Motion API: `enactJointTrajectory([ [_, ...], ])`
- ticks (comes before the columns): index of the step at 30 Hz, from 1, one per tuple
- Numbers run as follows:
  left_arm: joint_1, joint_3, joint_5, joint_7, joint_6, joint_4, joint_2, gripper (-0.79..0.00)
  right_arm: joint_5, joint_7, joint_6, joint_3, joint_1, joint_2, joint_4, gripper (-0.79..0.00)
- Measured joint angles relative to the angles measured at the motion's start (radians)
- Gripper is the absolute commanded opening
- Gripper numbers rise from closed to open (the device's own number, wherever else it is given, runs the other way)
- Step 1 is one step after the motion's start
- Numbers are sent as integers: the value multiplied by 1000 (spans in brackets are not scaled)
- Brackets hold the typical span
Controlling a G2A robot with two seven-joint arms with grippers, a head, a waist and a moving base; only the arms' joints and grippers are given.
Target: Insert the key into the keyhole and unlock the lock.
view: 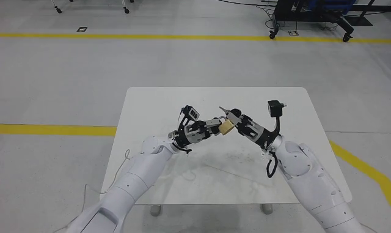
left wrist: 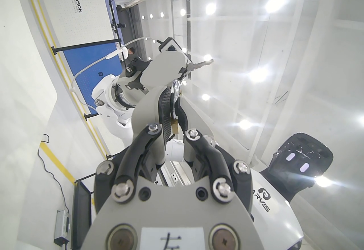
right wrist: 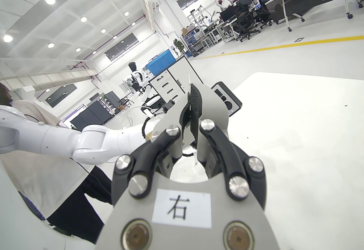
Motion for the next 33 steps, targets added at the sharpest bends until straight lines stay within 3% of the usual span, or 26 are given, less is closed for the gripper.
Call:
enactJointTrajectory([
  [23,10,-27,88,57,7,-15,-17,-785,-18,6,64,1,13,-12,7,-785],
  [33,19,-70,98,181,27,-13,-14,-785,99,-37,-30,85,-44,-5,16,-785],
])
